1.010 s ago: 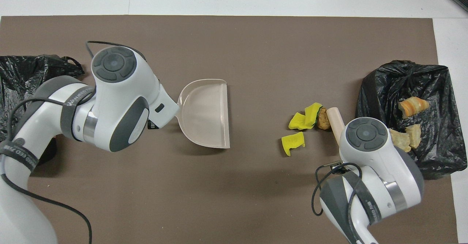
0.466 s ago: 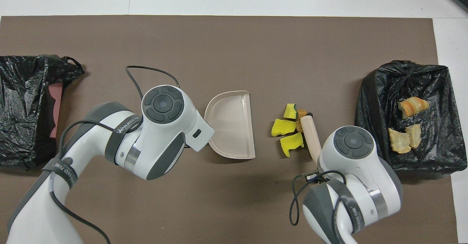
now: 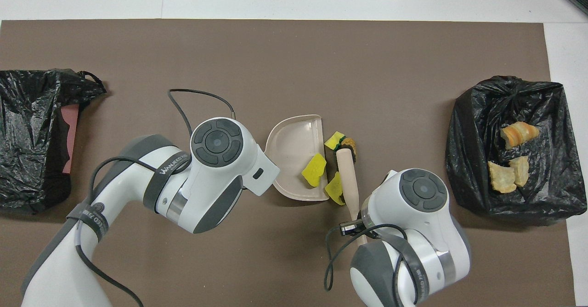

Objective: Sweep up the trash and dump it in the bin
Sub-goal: 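Sweep the yellow sponges and bread into the dustpan with the right gripper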

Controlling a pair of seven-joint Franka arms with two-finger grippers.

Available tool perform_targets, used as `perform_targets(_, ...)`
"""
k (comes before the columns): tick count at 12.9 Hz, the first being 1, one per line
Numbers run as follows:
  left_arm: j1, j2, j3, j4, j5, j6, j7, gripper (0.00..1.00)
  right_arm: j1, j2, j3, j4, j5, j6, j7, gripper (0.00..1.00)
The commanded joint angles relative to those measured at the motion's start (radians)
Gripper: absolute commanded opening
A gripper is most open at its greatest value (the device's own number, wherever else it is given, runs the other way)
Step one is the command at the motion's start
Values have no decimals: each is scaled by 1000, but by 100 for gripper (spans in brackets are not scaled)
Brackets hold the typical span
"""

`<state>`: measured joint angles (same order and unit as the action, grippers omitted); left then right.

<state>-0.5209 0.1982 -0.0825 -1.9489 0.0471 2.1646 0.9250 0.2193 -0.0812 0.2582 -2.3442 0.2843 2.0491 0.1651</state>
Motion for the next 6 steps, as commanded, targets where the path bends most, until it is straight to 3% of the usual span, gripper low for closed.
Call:
perform_targets(1, -18, -25, 12, -36, 2, 34, -20, 0, 35, 81, 3, 113, 117, 2, 13, 0)
perform_targets(4, -14, -23, 12, -38, 2, 43, -21, 0, 57, 136, 3, 248, 135, -35, 91, 0)
perform_targets(6, -8, -25, 12, -42, 2, 43, -21, 0, 35, 115, -11, 314, 104, -177, 97, 0)
